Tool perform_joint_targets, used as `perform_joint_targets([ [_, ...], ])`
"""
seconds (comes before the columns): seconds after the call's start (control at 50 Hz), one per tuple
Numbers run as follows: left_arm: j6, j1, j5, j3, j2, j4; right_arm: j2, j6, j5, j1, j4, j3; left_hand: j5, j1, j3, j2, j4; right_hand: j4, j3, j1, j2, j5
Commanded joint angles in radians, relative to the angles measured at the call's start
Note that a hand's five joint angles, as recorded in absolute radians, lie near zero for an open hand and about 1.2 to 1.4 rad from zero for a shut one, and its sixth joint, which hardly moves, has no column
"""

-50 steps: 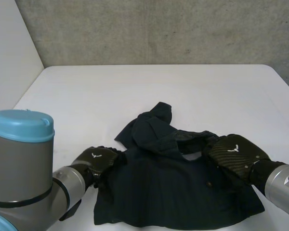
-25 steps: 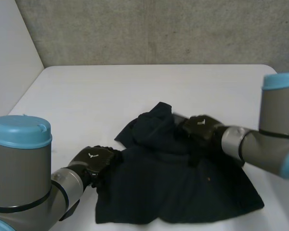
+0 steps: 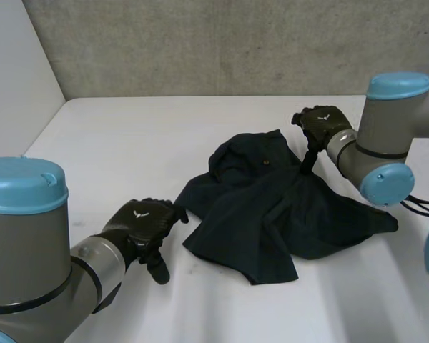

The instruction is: Fold the shorts.

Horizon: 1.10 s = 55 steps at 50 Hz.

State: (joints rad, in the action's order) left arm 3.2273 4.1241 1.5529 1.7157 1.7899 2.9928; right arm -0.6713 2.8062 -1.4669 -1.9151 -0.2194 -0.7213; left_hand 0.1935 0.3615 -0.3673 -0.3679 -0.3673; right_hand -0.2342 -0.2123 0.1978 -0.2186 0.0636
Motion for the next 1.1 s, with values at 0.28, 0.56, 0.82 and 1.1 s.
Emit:
perform_joint_targets([
  [0.28,-0.109,-0.255,0.104,-0.335,0.219,0.028,-0.563,-0.284,0.218,0.255,-0.123,-0.642,0.019,0.025,-0.019,-0.019,-0.019,0.008,-0.014,0.028,-0.007,-0.012],
  [0.56,-0.283,-0.323,0.176,-0.668,0.529,-0.046,-0.591,-0.336,0.315,0.424,-0.077,-0.983,0.03,0.037,-0.031,-0.031,-0.031,0.008,-0.014,0.028,-0.007,-0.012],
  [0.82,-0.353,-0.343,0.171,-0.798,0.64,-0.077,-0.544,-0.277,0.349,0.439,0.152,-1.095,0.118,0.125,-0.119,-0.118,-0.119,-0.865,-0.887,0.901,-0.88,0.861],
  [1.1,-0.336,-0.28,0.188,-0.802,0.464,-0.242,-0.754,-0.246,0.335,0.401,0.169,-0.963,1.028,1.035,-1.029,-1.028,-1.029,-1.162,-1.184,1.198,-1.178,1.158],
])
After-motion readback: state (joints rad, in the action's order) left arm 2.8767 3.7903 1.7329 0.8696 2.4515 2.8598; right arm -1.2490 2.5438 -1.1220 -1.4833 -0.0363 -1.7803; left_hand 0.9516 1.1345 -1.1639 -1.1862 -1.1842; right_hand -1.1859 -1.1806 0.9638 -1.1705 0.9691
